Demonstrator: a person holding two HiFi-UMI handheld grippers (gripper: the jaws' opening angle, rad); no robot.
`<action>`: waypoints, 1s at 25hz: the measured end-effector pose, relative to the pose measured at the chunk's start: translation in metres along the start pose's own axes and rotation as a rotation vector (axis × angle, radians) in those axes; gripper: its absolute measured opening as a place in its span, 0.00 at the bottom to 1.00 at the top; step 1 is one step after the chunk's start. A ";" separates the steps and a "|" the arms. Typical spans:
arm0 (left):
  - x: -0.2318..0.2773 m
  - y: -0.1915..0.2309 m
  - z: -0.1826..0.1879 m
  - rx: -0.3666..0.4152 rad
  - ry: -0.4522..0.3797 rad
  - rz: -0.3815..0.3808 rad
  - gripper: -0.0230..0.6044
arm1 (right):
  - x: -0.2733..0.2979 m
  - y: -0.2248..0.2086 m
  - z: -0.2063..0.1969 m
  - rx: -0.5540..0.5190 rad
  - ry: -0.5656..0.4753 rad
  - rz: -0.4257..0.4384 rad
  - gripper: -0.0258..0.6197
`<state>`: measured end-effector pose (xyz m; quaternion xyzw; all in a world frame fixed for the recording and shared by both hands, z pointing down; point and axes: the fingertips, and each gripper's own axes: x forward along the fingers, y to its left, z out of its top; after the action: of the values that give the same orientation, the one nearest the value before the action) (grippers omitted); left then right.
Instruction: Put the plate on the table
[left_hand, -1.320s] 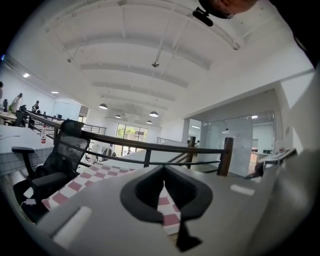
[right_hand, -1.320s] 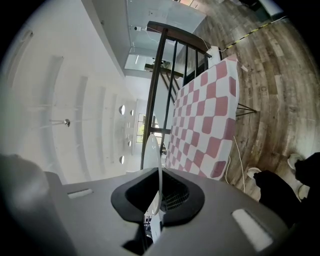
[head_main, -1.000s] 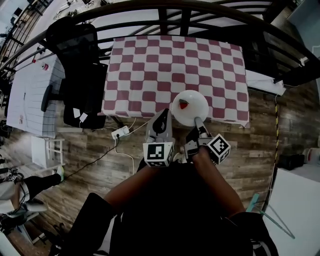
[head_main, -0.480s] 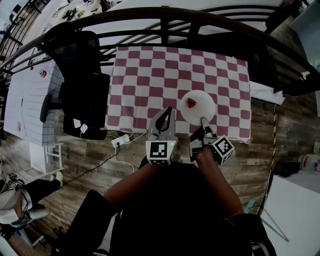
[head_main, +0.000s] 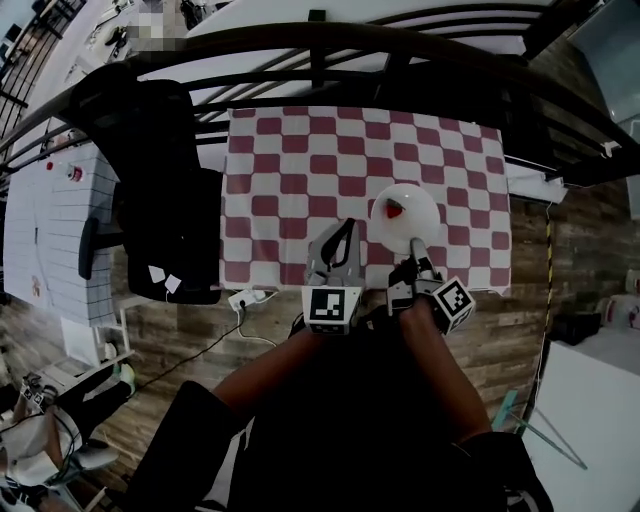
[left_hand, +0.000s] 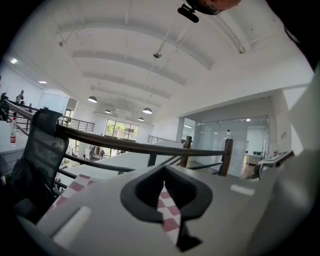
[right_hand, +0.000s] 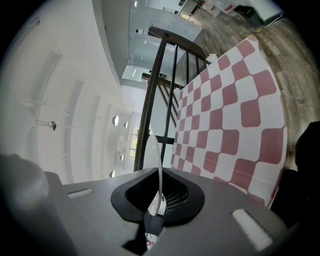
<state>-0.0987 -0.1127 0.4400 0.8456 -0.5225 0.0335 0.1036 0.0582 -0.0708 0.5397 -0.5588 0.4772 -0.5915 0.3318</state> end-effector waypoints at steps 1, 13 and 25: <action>0.002 0.003 0.000 0.006 0.004 -0.006 0.05 | 0.003 0.001 0.000 -0.001 -0.007 0.004 0.06; 0.028 0.018 -0.017 -0.031 0.042 -0.039 0.05 | 0.045 -0.008 0.002 -0.066 0.008 -0.007 0.05; 0.064 0.036 -0.027 -0.024 0.086 0.018 0.05 | 0.106 -0.047 0.008 -0.066 0.107 -0.006 0.06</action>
<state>-0.1005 -0.1791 0.4826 0.8373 -0.5257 0.0643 0.1358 0.0561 -0.1551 0.6199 -0.5384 0.5120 -0.6054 0.2856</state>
